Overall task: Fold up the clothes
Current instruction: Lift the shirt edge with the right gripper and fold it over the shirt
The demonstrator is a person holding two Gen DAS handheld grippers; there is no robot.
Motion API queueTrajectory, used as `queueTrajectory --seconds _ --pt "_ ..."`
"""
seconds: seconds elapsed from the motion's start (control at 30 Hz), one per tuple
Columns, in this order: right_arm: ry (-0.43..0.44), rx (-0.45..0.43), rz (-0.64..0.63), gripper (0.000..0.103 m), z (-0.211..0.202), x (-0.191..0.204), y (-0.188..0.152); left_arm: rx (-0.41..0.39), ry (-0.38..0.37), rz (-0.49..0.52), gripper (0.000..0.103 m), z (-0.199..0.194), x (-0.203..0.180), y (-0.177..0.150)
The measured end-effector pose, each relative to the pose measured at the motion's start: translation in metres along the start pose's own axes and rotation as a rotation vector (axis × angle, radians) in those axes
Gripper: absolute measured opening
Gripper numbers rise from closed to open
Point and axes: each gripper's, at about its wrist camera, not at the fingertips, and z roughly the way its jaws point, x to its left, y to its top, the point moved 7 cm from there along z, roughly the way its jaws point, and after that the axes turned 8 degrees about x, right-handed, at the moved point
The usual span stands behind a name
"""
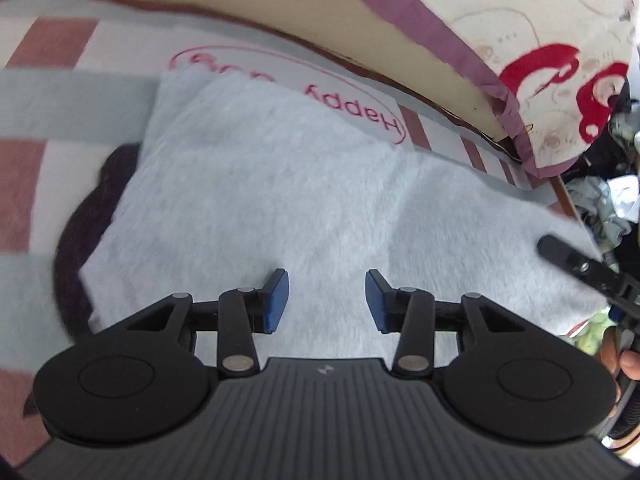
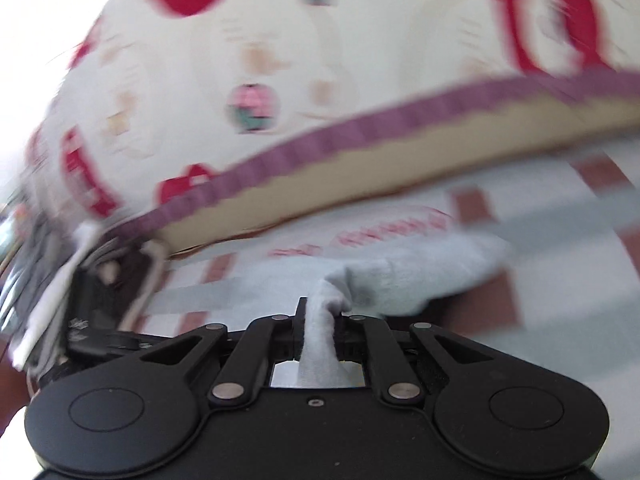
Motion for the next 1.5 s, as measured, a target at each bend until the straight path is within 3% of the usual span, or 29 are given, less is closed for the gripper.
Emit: queueTrajectory --seconds 0.1,0.27,0.43,0.53,0.8,0.9,1.03,1.1,1.13,1.2,1.37,1.5 --pt "0.049 0.029 -0.133 0.01 0.018 0.034 0.003 -0.014 0.014 -0.035 0.045 -0.011 0.012 -0.006" --pt "0.06 0.096 -0.336 0.01 0.059 0.066 -0.002 -0.068 0.029 -0.108 0.045 -0.027 0.035 -0.01" --pt "0.123 0.166 -0.401 0.01 0.08 0.088 -0.005 -0.116 0.02 -0.175 0.045 -0.041 0.054 -0.002" --pt "0.137 0.284 -0.456 0.01 0.098 0.096 -0.019 -0.128 -0.006 -0.212 0.045 -0.043 0.059 0.001" --pt "0.074 0.397 -0.568 0.012 0.125 0.114 -0.045 -0.179 -0.038 -0.238 0.046 -0.054 0.066 0.005" --pt "0.071 0.411 -0.565 0.016 0.127 0.116 -0.044 -0.221 -0.031 -0.263 0.045 -0.061 0.073 0.008" --pt "0.074 0.384 -0.45 0.026 0.141 0.102 -0.046 -0.34 0.075 -0.255 0.045 -0.075 0.077 0.018" --pt "0.091 0.371 -0.459 0.045 0.138 0.108 -0.056 -0.369 0.087 -0.243 0.045 -0.079 0.076 0.021" --pt "0.1 0.354 -0.483 0.048 0.133 0.112 -0.061 -0.37 0.067 -0.244 0.046 -0.079 0.076 0.021" --pt "0.114 0.341 -0.512 0.048 0.124 0.117 -0.068 -0.372 0.039 -0.249 0.046 -0.08 0.075 0.021" --pt "0.161 0.361 -0.494 0.048 0.109 0.111 -0.07 -0.407 0.062 -0.198 0.046 -0.087 0.063 0.023" --pt "0.193 0.388 -0.51 0.048 0.101 0.115 -0.077 -0.352 -0.037 -0.117 0.053 -0.08 0.04 0.021"
